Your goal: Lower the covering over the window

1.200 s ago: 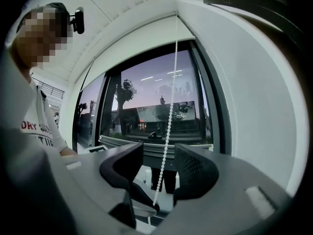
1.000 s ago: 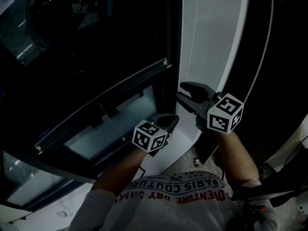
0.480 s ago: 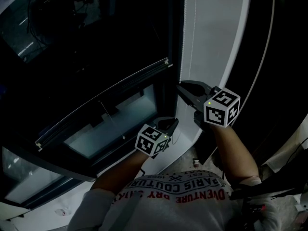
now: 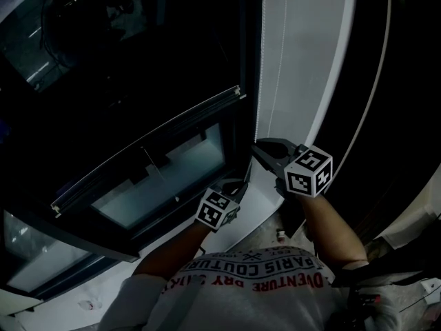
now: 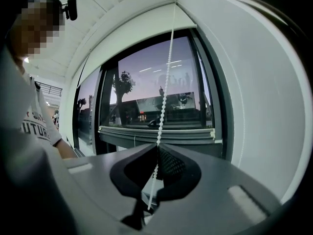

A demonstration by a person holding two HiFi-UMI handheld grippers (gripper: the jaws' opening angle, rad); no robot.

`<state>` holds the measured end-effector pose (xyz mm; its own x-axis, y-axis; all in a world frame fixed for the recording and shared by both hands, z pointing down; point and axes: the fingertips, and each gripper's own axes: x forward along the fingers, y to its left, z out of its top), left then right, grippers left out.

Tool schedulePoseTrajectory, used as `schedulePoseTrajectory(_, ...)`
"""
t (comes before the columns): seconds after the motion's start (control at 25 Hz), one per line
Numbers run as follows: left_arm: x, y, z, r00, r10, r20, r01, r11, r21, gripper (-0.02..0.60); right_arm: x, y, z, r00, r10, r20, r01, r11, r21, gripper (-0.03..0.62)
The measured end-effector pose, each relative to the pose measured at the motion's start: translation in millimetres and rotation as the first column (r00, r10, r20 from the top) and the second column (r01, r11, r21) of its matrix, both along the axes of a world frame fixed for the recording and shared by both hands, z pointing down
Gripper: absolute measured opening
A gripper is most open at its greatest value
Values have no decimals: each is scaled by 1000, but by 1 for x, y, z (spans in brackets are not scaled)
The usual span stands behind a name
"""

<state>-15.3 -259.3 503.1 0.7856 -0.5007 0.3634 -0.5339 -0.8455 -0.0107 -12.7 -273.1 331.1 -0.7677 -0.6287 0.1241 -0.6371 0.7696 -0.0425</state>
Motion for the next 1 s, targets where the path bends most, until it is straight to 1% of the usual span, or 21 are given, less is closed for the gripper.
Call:
schedulePoseTrajectory(0.2, 3, 7, 28, 1000, 19, 20, -17, 997, -76, 8, 1, 4, 26, 1000, -1, 9, 2, 999, -36, 3)
schedulePoseTrajectory(0.4, 6, 15, 54, 998, 37, 53, -30, 991, -129, 9, 1, 8, 55, 1000, 0, -21, -2, 997, -78, 3)
schedulePoseTrajectory(0.52, 2, 18, 72, 997, 34, 68, -22, 986, -163, 9, 0, 11, 73, 1000, 0, -29, -3, 995, -102, 3)
schedulePoseTrajectory(0.6, -1, 19, 79, 996, 37, 77, -24, 986, -163, 11, 0, 12, 81, 1000, 2, -27, -5, 994, -108, 3)
schedulePoseTrajectory(0.72, -7, 17, 80, 995, 33, 96, -19, 990, -142, 11, 1, 12, 85, 999, 12, -31, -15, 995, -103, 3)
schedulePoseTrajectory(0.8, -14, 12, 77, 995, 18, 102, -3, 990, -140, 26, 2, 11, 86, 999, 19, -36, -22, 995, -95, 2)
schedulePoseTrajectory(0.88, -21, 7, 67, 996, 4, 87, 8, 991, -137, 54, 5, 10, 86, 999, 25, -45, -29, 996, -82, 2)
schedulePoseTrajectory(1.0, -29, -1, 41, 1000, -14, 24, 17, 992, -125, 57, 11, 9, 86, 997, 44, -69, -47, 998, -50, 2)
